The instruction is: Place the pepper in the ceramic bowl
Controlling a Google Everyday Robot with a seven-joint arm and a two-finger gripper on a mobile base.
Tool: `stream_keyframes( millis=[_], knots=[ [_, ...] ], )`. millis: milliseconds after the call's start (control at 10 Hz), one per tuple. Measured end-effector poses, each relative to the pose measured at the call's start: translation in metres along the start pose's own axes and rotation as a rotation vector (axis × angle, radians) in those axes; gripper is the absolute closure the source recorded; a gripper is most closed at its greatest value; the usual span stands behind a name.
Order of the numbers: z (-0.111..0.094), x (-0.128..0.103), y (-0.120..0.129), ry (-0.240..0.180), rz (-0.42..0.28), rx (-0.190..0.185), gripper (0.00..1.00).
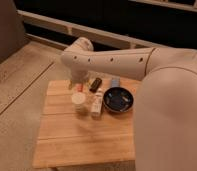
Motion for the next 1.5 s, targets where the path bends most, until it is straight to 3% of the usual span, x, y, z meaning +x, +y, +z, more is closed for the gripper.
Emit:
stream_keyframes(
  millis=[200,400,900,1300,1500],
  knots=[
    [0.002,-0.001,-0.002,-0.001,-0.003,0.009,0.35],
    [0.009,-0.019,-0.019,-0.022,0.02,0.035,0.35],
    [0.045,-0.074,-0.028,-0.101,0.029,-0.003,0.35],
    [0.092,-0.093,-0.056,-0.062,0.089,-0.028,0.35],
    [0.111,-0.104,-0.058,-0.037,0.084,-0.042,0.35]
  ],
)
